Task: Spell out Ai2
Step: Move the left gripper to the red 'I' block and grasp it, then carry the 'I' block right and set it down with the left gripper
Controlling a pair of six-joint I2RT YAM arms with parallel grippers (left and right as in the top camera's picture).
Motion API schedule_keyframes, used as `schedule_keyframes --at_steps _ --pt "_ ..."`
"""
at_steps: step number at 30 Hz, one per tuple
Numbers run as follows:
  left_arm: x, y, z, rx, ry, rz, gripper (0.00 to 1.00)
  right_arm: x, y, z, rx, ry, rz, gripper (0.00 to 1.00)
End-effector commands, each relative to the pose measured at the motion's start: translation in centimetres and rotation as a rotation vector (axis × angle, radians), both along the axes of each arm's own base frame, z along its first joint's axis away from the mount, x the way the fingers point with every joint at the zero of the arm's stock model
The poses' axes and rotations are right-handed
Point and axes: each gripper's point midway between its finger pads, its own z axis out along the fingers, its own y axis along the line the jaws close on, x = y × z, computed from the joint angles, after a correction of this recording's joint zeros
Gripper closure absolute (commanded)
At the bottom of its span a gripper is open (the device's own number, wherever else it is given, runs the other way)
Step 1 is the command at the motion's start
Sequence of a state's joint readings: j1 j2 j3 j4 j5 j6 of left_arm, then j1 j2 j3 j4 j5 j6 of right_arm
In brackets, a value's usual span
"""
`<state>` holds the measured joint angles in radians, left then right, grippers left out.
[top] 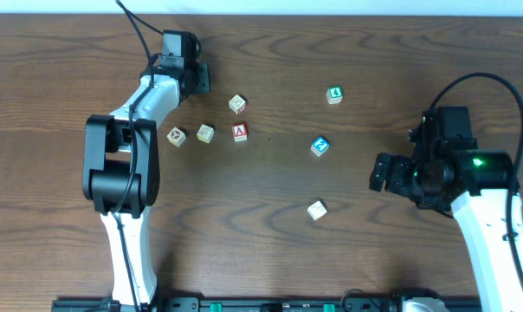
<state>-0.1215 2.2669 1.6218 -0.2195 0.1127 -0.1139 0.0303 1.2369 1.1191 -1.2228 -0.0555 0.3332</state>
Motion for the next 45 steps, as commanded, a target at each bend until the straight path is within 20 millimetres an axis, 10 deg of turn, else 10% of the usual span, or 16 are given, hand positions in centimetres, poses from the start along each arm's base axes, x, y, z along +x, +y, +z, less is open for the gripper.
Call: schedule_keyframes --at_steps 1,16,32,45 --pt "-0.7 0.3 -0.8 0.017 0.044 0.012 0.84 -0.1 -0.3 -0.1 -0.024 0.003 -0.010 0.01" --pt "-8.8 -3.7 6.7 0.140 0.187 -0.112 0.92 0.0 -0.4 -0.1 -0.027 0.002 -0.010 0.01" --pt "-16.2 -16.6 5.3 0.110 0.260 -0.266 0.94 -0.3 -1.3 -0.2 -0.082 0.011 -0.021 0.01" --pt "-16.4 -17.1 2.1 0.114 0.195 -0.195 0.94 -0.3 -1.3 -0.2 -0.082 0.012 -0.018 0.01"
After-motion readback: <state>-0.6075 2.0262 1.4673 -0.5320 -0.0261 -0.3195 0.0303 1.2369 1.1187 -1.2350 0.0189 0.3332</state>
